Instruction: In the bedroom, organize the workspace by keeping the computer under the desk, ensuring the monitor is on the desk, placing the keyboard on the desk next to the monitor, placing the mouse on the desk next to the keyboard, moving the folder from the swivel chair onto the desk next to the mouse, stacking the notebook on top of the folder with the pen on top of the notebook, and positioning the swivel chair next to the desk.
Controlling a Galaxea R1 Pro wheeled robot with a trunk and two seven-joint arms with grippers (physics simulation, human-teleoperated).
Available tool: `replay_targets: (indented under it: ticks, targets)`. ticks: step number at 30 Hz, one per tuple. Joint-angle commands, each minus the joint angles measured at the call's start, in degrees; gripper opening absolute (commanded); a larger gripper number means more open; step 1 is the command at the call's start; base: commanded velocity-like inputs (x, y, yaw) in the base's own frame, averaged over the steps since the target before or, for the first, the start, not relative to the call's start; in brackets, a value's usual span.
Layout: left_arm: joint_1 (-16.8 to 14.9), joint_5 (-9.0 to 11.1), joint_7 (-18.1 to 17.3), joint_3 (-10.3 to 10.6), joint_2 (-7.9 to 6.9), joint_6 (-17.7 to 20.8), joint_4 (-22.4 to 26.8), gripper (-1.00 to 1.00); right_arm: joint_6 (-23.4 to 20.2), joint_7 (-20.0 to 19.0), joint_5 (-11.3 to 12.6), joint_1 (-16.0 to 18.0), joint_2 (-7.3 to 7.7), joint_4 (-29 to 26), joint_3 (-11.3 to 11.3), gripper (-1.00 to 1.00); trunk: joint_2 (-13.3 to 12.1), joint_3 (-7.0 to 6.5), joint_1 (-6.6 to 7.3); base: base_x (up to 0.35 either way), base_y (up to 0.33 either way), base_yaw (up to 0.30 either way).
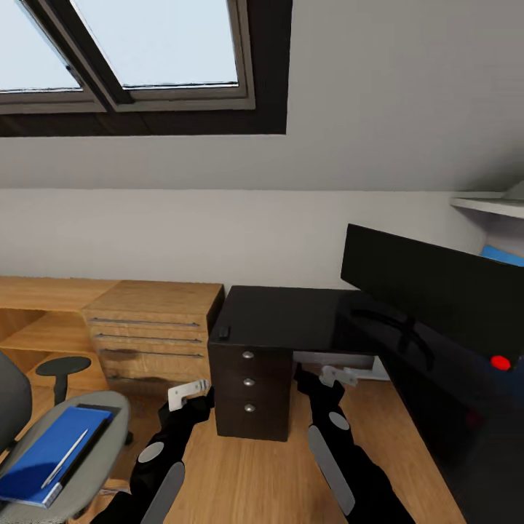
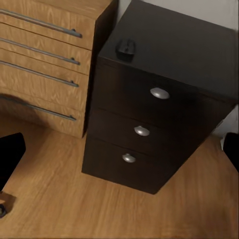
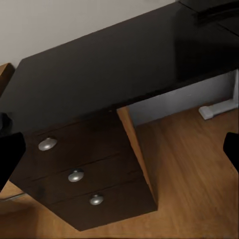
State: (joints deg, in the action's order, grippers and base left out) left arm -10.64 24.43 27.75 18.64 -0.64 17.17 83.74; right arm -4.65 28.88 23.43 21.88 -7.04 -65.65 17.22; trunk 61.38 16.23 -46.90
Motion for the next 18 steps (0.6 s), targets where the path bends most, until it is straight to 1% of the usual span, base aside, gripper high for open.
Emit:
replay_targets:
  ticks: [1,6,11,15,18]
  targets:
    - [-0.04,0.4,0.52,0.15,-0.07,0.15,0.11,1.0,-0.27,0.38,0.21,0.04,0.01,-0.08,0.1,1.0,-0.36,-0.07,0.26,-0.34,0.0,-0.268]
    - [-0.04,0.37,0.53,0.17,-0.07,0.15,0.11,1.0,-0.22,0.38,0.25,0.03,0.01,-0.09,0.1,1.0,-2.36,-0.77,1.35,-0.34,0.0,-0.261]
    - [-0.07,0.36,0.54,0.17,-0.07,0.15,0.11,1.0,-0.19,0.46,0.23,0.04,0.01,-0.23,0.1,1.0,-4.37,-1.4,2.45,-0.34,-0.048,-0.23]
    - [-0.07,0.36,0.55,0.11,-0.07,0.15,0.11,1.0,-0.09,0.53,0.18,0.04,0.04,-0.36,0.06,1.0,-5.97,-1.87,3.33,-0.34,-0.069,-0.187]
    - [-0.07,0.36,0.55,0.09,-0.07,0.15,0.11,1.0,-0.04,0.55,0.14,0.04,0.08,-0.41,0.03,1.0,-7.18,-2.24,3.99,-0.341,-0.073,-0.097]
